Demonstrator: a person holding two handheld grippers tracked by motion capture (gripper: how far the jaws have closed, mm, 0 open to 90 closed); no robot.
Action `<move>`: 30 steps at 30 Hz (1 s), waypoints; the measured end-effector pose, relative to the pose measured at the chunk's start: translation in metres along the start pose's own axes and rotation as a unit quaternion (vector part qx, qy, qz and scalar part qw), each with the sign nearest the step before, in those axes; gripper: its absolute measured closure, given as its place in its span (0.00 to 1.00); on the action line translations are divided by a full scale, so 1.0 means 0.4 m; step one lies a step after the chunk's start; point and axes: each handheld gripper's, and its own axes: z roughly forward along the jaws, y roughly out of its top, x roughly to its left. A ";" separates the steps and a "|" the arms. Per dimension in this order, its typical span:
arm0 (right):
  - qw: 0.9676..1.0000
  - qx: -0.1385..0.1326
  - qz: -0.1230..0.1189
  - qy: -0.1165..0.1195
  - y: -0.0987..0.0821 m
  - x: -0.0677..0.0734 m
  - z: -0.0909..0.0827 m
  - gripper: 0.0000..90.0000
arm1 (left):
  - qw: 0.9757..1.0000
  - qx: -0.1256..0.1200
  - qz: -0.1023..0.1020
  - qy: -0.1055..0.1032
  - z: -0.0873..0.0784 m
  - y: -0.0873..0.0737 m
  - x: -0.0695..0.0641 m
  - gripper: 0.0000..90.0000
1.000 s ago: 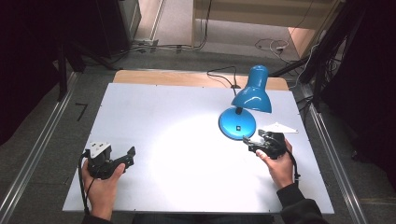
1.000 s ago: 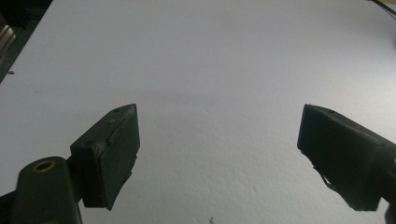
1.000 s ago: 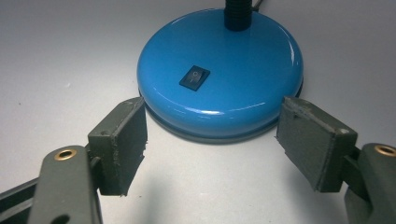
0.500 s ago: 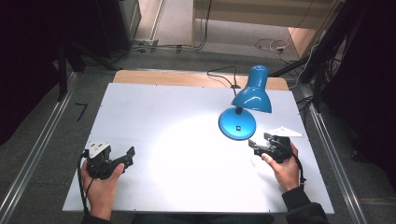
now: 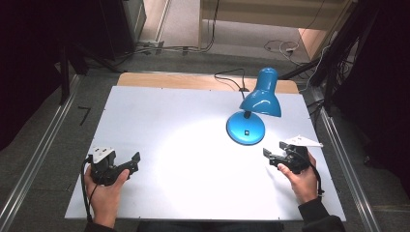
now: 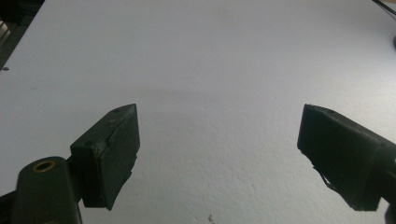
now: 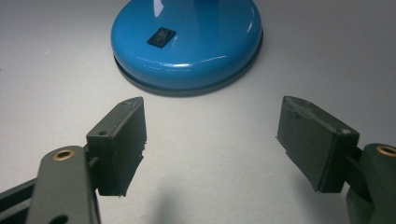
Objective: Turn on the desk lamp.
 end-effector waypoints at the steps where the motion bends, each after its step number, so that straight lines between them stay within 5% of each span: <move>1: 1.000 0.000 0.000 0.001 -0.002 -0.001 -0.003 0.25 | 1.000 0.000 0.000 0.000 0.000 0.000 0.000 0.15; 30: 0.999 0.005 0.029 -0.022 -0.067 -0.078 -0.086 0.25 | 1.000 0.002 -0.001 0.000 0.000 -0.001 0.000 0.15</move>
